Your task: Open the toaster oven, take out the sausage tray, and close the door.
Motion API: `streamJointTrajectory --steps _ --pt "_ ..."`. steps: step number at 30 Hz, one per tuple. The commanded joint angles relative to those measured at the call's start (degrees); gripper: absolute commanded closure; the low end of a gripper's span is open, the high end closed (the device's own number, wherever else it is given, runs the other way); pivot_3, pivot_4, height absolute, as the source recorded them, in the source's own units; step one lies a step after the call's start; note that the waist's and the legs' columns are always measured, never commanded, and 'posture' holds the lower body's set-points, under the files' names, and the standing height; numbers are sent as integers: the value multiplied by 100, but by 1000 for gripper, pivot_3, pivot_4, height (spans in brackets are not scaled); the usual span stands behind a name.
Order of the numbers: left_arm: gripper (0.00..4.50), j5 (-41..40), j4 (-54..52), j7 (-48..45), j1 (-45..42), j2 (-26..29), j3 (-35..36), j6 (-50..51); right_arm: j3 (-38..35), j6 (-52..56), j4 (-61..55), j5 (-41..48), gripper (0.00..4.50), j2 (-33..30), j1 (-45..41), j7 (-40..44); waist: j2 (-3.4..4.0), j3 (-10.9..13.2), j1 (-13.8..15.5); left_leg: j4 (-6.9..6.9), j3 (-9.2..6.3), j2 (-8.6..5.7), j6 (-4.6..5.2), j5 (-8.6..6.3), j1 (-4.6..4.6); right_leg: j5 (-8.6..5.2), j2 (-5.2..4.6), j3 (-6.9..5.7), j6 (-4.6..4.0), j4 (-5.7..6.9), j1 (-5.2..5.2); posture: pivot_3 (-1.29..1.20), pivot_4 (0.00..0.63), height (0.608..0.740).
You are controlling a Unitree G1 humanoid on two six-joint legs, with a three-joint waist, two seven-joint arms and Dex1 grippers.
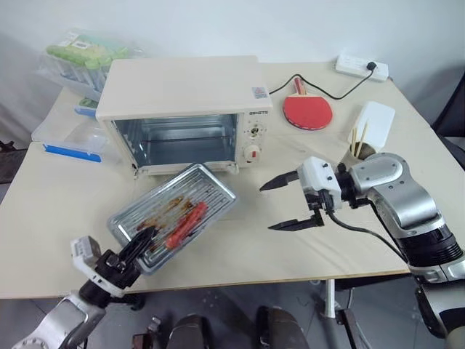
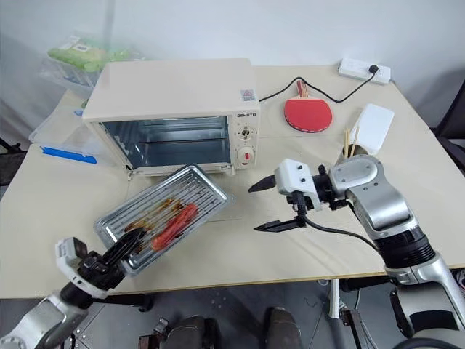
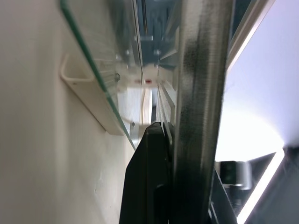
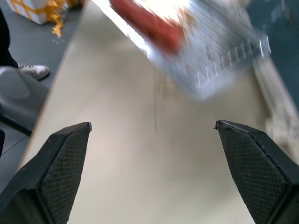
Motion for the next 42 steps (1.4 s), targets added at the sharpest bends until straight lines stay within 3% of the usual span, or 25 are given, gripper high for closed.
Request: streamJointTrajectory --steps 1,10,11,14,24,31,42 --pt "4500 -73 -518 -199 413 -210 147 -327 -35 -492 504 -265 27 57 -22 109 0 0 -1 0 1 -1 0 0 0 0 0 1 0 0 0 0 150 740" --pt "4500 -73 -1427 -440 1640 -775 373 -1273 89 -1246 1851 -833 27 752 -323 -147 2 1 -14 2 3 2 1 0 -2 -1 0 1 -2 -7 1 0 150 740" --pt "4500 -73 -1557 -508 1881 -891 437 -1420 116 -1381 1961 -863 203 837 -344 -86 2 2 -20 2 5 1 2 -1 -2 -1 0 3 -2 -8 0 0 150 740" --pt "4500 -73 -1781 -655 2309 -1087 458 -1743 136 -1549 2129 -881 920 964 -359 109 4 3 -7 1 3 3 2 -1 -3 -4 2 1 -7 -10 -2 0 150 740" --pt "4500 -73 -2118 -960 2973 -1644 290 -2476 168 -2182 3179 -1286 4370 1430 -650 43 5 4 -14 8 0 4 9 -6 -5 -5 2 -2 -10 -38 2 0 150 740" --pt "4500 -73 -1944 -1064 2905 -1901 597 -2879 156 -2520 3739 -1488 4440 1803 -782 -56 4 4 -12 11 1 4 9 -6 -5 -5 2 -2 -10 -38 3 0 150 740" --pt "4500 -73 -1700 -1192 2754 -2179 1102 -3089 52 -2251 3395 -1334 4440 2075 -844 62 5 4 -8 11 0 4 10 -6 -7 -5 2 -3 -10 -37 3 0 150 740"
